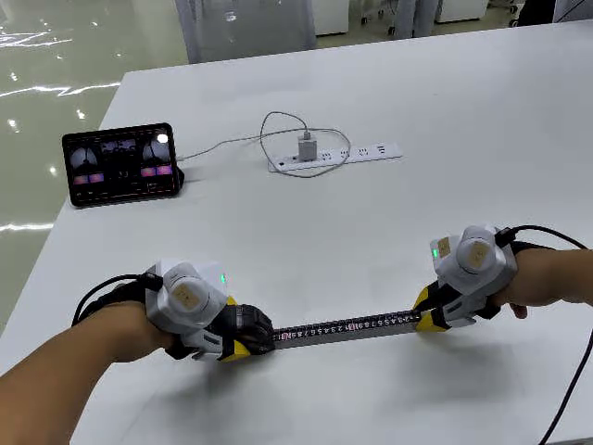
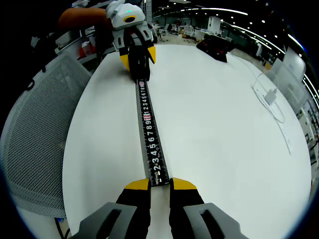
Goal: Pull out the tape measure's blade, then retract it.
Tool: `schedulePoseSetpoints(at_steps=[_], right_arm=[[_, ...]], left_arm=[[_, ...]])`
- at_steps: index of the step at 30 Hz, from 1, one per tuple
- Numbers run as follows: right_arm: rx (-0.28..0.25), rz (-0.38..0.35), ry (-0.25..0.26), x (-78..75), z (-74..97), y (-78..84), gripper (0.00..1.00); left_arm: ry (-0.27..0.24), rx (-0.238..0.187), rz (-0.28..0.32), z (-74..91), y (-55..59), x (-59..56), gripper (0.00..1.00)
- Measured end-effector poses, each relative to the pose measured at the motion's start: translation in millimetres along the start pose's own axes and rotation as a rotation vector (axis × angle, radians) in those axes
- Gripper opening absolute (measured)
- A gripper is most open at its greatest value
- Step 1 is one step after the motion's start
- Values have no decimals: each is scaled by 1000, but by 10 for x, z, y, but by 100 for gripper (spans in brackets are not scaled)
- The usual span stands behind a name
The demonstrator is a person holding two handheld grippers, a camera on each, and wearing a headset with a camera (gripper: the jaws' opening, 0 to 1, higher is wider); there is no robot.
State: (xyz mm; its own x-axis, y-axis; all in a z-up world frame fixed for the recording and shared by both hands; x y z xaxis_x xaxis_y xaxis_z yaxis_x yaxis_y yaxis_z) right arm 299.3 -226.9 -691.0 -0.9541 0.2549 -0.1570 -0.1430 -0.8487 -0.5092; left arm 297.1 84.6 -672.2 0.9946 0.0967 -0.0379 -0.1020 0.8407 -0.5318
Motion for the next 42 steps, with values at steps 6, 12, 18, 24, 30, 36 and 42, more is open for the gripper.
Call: schedulePoseSetpoints(at_steps=[6, 12, 18, 24, 30, 36, 42], right_arm=[[2, -3, 2, -9, 15, 25, 10], [2, -9, 5, -7, 29, 39, 10], [4, -11, 7, -13, 38, 61, 10], [6, -13, 8, -21, 46, 80, 10], [8, -14, 8, -25, 59, 96, 10], [8, -18, 9, -24, 69, 109, 10], [8, -23, 12, -23, 66, 111, 10]], left_arm=[[0, 0, -1, 0, -1, -1, 34], [0, 0, -1, -3, -2, -1, 34], [1, -2, -1, -4, -3, 2, 34], [1, -4, -2, -4, -4, 1, 34], [2, -4, -3, -4, -5, 1, 34], [2, -4, -2, -2, -6, 3, 34], [2, -3, -2, 0, -4, 3, 34]])
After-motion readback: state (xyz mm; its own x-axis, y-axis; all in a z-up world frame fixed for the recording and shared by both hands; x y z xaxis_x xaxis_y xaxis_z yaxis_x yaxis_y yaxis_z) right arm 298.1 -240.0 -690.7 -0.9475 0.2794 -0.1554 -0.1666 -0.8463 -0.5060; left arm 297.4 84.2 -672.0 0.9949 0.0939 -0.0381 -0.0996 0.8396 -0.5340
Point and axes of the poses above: the centre of the closed fingertips' face, and the gripper's own axes: z roughly backward along the fingers, x roughly to its left, y roughly out of its underside, the point moved 7 cm from there along z, roughly backward along the fingers, and after that the axes turned 11 degrees about y, right-handed, at the moved point
